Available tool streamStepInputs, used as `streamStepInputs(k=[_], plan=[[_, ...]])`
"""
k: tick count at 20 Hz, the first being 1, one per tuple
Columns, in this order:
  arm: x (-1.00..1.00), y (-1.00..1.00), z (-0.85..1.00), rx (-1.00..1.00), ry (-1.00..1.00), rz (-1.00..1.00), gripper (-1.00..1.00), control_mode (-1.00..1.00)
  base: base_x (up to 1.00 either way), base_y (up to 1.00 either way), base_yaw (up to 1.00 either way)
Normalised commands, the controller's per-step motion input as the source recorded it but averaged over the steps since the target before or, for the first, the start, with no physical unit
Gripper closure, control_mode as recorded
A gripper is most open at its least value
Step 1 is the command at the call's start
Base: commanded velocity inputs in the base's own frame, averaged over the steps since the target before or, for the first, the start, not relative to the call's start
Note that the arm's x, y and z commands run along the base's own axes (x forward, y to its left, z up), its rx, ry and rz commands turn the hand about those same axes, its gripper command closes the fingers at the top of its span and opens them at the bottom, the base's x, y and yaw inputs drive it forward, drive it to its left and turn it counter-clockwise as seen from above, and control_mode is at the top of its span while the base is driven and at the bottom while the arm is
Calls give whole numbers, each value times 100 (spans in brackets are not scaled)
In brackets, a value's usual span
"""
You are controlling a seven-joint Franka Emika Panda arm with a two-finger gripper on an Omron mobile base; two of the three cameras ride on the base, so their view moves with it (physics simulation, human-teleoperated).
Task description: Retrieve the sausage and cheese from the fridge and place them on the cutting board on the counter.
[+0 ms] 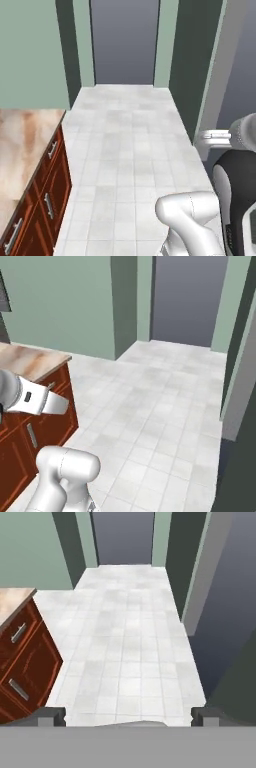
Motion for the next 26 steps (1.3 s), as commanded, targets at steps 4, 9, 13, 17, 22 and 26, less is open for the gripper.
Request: streamStepInputs(k=[4, 9, 13, 17, 22, 26], plan=[[0, 0, 0, 0, 0, 0, -100, 100, 100, -19, 44], [0, 0, 0, 0, 0, 0, -100, 100, 100, -72, 9], [0, 0, 0, 0, 0, 0, -100, 100, 100, -83, 3], [0, 0, 0, 0, 0, 0, -100, 100, 100, -63, 26], [0, 0, 0, 0, 0, 0, -100, 100, 100, -65, 46], [0, 0, 0, 0, 0, 0, -100, 100, 66, -53, 41]])
